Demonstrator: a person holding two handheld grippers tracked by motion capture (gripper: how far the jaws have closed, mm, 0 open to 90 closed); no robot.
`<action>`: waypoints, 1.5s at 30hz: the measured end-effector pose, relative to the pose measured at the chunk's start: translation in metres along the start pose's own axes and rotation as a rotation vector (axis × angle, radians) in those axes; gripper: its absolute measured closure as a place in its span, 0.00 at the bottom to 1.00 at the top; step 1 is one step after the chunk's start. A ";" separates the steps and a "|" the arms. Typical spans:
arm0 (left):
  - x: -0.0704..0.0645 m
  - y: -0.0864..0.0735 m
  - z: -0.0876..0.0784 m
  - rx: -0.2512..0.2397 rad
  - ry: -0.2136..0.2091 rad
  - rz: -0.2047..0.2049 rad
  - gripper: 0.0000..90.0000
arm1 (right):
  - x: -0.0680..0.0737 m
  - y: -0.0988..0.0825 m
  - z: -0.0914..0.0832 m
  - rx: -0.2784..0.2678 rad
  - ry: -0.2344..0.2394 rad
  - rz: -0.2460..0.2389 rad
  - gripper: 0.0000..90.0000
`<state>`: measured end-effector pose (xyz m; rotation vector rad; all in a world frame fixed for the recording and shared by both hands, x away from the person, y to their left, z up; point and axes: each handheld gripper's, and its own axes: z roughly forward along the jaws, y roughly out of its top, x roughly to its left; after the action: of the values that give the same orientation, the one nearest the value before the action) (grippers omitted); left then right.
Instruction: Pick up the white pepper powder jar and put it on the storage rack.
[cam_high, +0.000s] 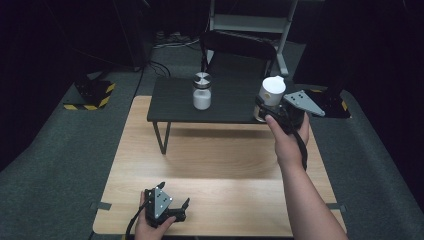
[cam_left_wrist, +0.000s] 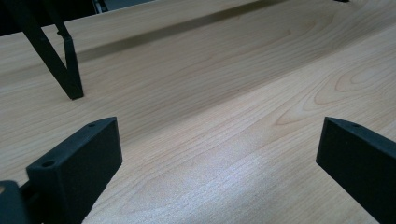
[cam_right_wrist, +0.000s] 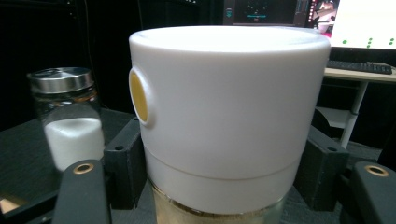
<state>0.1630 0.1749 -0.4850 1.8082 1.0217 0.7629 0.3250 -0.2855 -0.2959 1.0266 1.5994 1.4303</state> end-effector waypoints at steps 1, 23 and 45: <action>0.000 0.000 0.000 0.000 0.000 0.000 0.01 | 0.000 0.000 0.000 0.000 0.000 0.000 0.34; 0.001 -0.001 -0.001 -0.003 0.000 -0.012 0.01 | -0.005 -0.008 0.046 0.022 -0.029 0.033 0.34; 0.001 -0.001 -0.001 -0.003 -0.001 -0.011 0.01 | -0.004 -0.021 0.051 -0.024 -0.028 0.000 0.34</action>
<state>0.1623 0.1765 -0.4854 1.7984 1.0290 0.7566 0.3710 -0.2697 -0.3214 1.0286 1.5583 1.4260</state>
